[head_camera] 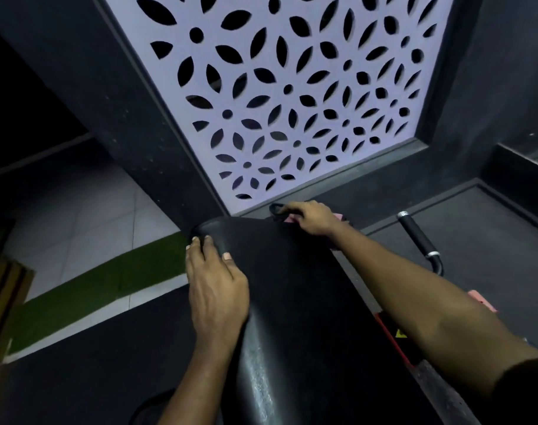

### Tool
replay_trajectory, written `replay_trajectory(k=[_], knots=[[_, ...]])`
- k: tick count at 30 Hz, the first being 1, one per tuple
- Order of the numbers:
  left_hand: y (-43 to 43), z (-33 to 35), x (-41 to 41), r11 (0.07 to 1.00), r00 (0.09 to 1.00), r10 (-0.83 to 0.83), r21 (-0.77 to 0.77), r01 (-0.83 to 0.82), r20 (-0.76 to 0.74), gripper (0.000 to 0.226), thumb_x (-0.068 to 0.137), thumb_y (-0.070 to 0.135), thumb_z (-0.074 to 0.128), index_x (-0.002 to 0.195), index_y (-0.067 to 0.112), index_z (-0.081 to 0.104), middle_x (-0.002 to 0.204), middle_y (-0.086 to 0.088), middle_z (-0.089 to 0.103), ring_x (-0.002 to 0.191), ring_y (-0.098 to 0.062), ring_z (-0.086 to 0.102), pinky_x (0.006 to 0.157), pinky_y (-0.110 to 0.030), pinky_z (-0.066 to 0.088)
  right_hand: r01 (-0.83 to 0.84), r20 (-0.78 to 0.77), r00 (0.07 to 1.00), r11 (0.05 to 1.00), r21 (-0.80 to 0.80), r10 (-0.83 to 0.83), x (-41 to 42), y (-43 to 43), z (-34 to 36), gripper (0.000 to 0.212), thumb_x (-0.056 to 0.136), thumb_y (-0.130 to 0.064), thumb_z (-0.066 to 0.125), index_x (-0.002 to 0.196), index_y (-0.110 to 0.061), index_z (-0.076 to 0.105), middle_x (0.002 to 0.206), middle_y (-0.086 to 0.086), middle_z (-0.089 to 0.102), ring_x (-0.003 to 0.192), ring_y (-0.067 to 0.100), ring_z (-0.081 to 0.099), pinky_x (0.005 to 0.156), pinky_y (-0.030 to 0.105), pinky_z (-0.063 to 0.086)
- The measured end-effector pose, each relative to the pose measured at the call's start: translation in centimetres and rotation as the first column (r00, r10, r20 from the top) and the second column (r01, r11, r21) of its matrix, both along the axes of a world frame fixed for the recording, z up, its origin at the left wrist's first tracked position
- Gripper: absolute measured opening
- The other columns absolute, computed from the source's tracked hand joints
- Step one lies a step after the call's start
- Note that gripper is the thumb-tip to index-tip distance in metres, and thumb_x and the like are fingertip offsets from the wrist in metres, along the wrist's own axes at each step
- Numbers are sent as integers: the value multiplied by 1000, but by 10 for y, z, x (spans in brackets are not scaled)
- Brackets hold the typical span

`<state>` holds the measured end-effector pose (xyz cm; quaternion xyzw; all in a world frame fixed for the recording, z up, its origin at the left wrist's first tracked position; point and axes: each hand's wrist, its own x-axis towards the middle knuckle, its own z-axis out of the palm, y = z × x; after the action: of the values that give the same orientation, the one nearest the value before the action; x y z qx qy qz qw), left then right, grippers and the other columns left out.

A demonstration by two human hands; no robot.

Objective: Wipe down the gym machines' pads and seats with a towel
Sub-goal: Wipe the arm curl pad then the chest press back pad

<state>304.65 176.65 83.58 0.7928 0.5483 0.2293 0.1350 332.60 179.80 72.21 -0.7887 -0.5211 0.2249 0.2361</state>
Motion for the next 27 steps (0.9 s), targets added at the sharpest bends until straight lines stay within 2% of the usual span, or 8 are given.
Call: replay_trajectory(k=[3, 8, 11, 15, 18, 22, 24, 27], knots=[[-3, 3, 1, 999, 999, 39, -38, -39, 8, 52, 105, 21, 38, 155, 7, 32, 162, -14, 28, 151, -28, 24, 121, -39, 22, 2, -111, 994, 999, 44, 3, 11, -14, -6, 37, 105, -28, 50, 141, -36, 57, 139, 3, 63, 127, 26, 58, 110, 41, 44], [-3, 3, 2, 998, 999, 40, -42, -39, 26, 53, 105, 21, 38, 156, 8, 31, 164, -12, 27, 152, -25, 23, 120, -36, 23, -67, 84, 993, 991, -119, 78, -2, 18, 17, 37, 104, -32, 52, 140, -30, 57, 137, 8, 63, 125, 33, 57, 104, 43, 46], [-1, 2, 1, 998, 999, 46, -37, -45, 25, 52, 104, 20, 39, 155, 9, 33, 163, -10, 29, 151, -24, 24, 119, -37, 26, -220, 56, 975, 973, 72, 216, -43, 44, 60, 30, 103, -29, 54, 132, -31, 62, 129, 0, 69, 120, 26, 60, 102, 41, 46], [0, 1, -2, 998, 997, 57, -33, -55, 55, 50, 103, 15, 41, 153, 6, 38, 162, -10, 33, 150, -24, 28, 118, -36, 27, -241, -6, 966, 908, 342, 258, -73, 46, 92, 30, 105, -24, 54, 134, -27, 62, 131, -5, 68, 118, 14, 59, 103, 31, 41], [1, -1, -2, 998, 995, 63, -29, -61, 76, 50, 103, 13, 41, 152, 5, 39, 160, -11, 35, 149, -24, 30, 119, -37, 28, -221, -51, 970, 949, 226, 238, -48, 35, 70, 28, 106, -25, 52, 131, -22, 62, 126, 3, 69, 116, 21, 60, 102, 36, 44], [1, -3, 0, 998, 994, 64, -22, -63, 83, 50, 102, 12, 41, 151, 4, 40, 160, -12, 36, 149, -25, 32, 120, -39, 30, -184, 3, 983, 983, 8, 184, -35, 37, 62, 20, 105, -27, 52, 122, -28, 63, 122, 7, 68, 117, 31, 60, 96, 38, 45], [3, -3, 0, 998, 994, 69, -12, -68, 85, 50, 101, 11, 42, 150, 3, 41, 159, -13, 37, 148, -26, 33, 119, -39, 31, -226, 55, 973, 974, 1, 226, -54, 54, 77, 28, 105, -28, 53, 131, -25, 62, 129, 5, 66, 120, 28, 57, 97, 36, 43], [4, -4, 0, 997, 993, 74, 1, -74, 91, 50, 99, 8, 43, 148, 1, 43, 157, -15, 40, 146, -27, 36, 118, -38, 32, -327, 66, 945, 937, 126, 321, -93, 73, 110, 30, 104, -27, 54, 133, -24, 62, 133, 1, 66, 123, 25, 58, 103, 37, 42]])
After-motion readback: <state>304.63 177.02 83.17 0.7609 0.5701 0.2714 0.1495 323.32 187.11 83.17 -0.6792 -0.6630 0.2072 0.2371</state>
